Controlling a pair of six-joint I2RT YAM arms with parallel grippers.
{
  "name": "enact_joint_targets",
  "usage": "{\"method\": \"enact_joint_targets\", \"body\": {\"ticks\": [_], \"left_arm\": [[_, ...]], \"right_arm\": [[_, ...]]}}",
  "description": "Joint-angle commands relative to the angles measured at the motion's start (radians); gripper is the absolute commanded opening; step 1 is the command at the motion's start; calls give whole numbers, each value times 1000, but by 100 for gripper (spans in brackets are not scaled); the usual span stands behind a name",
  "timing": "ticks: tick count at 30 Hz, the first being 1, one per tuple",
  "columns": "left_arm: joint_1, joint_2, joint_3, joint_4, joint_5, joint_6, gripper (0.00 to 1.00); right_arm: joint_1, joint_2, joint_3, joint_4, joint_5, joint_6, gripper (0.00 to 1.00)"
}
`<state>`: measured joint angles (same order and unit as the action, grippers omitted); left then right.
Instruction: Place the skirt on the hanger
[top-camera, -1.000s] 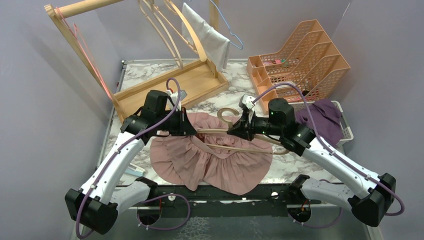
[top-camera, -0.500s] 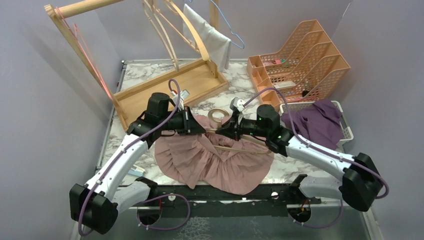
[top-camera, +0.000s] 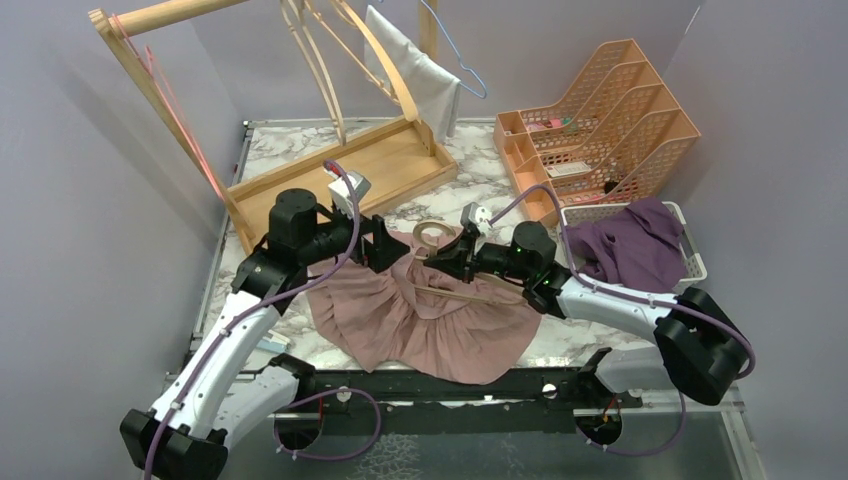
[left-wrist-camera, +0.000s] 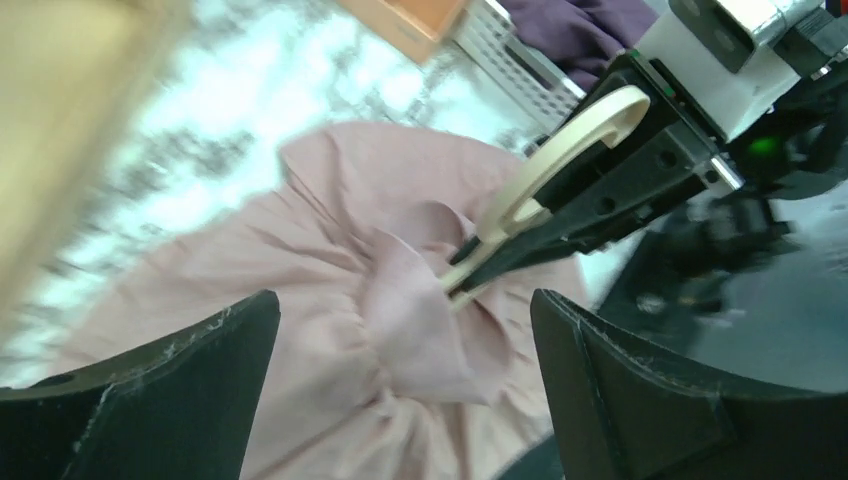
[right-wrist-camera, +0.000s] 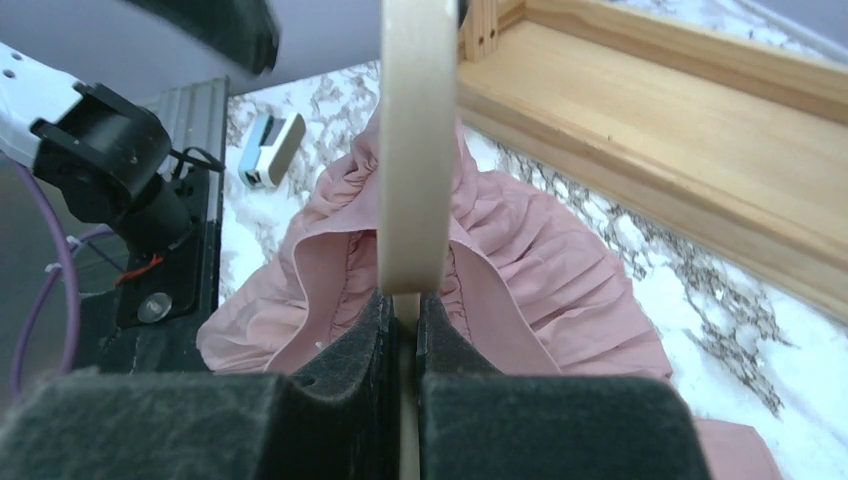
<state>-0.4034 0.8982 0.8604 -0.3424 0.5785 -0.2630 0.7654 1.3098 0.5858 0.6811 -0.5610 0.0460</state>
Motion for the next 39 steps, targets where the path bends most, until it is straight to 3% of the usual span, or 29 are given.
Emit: {"method": "enact_joint_targets", "body": {"ticks": [1, 3, 6, 13, 18, 22, 30, 31, 33, 34, 39], "left_arm": [[-2, -32, 97, -77, -178, 390, 99], [-3, -25, 100, -125, -172, 510, 97], [-4, -4, 90, -193, 4, 693, 91], [-3, 118, 134, -278, 318, 803, 71], [-3, 163, 128, -278, 301, 848, 56], [-3, 187, 152, -287, 371, 860, 43], [-3, 214, 139, -356, 429, 924, 42], [-3, 218, 139, -357, 428, 929, 38], [-4, 222, 143, -360, 427, 950, 2], [-3, 221, 145, -361, 423, 957, 0], [-4, 197, 172, -347, 355, 965, 0]], "right_arm": [[6, -2, 1, 184, -53, 20, 1], [6, -8, 0, 187, -59, 21, 1], [6, -25, 0, 173, -67, 21, 1], [6, -49, 38, 90, -128, -7, 1], [6, -52, 66, 61, -193, -13, 1], [6, -55, 89, 40, -238, -18, 1], [6, -52, 133, 6, -300, -23, 1], [5, -52, 135, 1, -303, -25, 1], [6, -56, 137, -12, -301, -29, 1], [6, -58, 138, -22, -292, -28, 1], [4, -110, 145, -158, -148, -18, 33]]}}
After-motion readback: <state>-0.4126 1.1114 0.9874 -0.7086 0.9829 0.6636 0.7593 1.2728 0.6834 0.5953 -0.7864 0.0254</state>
